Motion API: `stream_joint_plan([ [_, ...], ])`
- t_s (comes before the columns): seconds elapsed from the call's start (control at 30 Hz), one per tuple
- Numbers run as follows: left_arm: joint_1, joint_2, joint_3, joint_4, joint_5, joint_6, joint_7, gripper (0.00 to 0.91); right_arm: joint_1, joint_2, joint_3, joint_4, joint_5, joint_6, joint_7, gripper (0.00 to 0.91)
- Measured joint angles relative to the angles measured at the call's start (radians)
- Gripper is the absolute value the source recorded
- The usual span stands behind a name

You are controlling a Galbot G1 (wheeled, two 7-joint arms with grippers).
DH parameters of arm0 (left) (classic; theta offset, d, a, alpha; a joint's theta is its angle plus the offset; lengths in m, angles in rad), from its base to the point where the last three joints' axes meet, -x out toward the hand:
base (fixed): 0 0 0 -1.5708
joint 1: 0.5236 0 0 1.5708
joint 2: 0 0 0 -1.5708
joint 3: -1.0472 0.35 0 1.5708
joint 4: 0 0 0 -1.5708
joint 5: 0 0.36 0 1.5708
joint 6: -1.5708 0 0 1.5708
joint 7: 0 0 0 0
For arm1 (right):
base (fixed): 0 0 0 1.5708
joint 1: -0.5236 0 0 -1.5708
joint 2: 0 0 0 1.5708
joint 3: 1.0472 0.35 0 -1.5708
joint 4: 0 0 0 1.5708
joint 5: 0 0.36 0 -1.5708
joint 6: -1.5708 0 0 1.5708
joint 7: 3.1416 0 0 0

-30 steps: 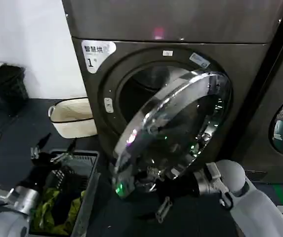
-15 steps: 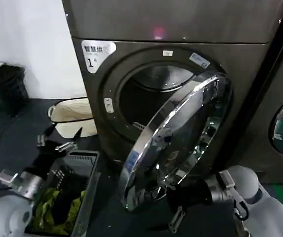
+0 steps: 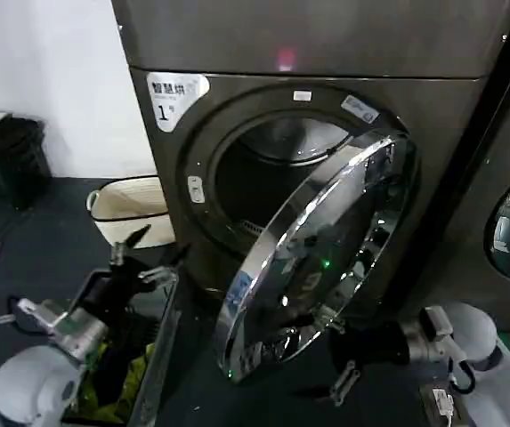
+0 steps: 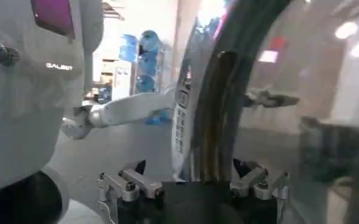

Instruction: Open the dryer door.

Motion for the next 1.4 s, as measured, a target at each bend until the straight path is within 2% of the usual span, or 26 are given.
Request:
stream_joint_plan([
  [0.17,-0.035,0.01,0.07,0.012,0.002,0.003,0.012,0.907,-0.048,0.008,0.092,-0.025,-0.015,0.021,-0.014,0.907],
  [0.53,-0.129,0.03,0.237,0.049,-0.022,0.011,0.019,0.907,-0.152,0.057,0.38,-0.045,0.032,0.04,0.001,0.907],
  [1.03,-0.183,0.045,0.377,0.052,-0.03,0.016,0.033,0.907,-0.247,0.121,0.792,-0.039,0.093,0.059,0.049,0.907],
  [1.23,-0.19,0.053,0.424,0.045,-0.003,0.012,0.044,0.907,-0.26,0.149,0.941,-0.02,0.153,0.072,0.204,0.907],
  [1.4,-0.207,0.063,0.472,0.037,0.011,0.011,0.048,0.907,-0.266,0.184,1.035,0.017,0.196,0.102,0.416,0.907],
])
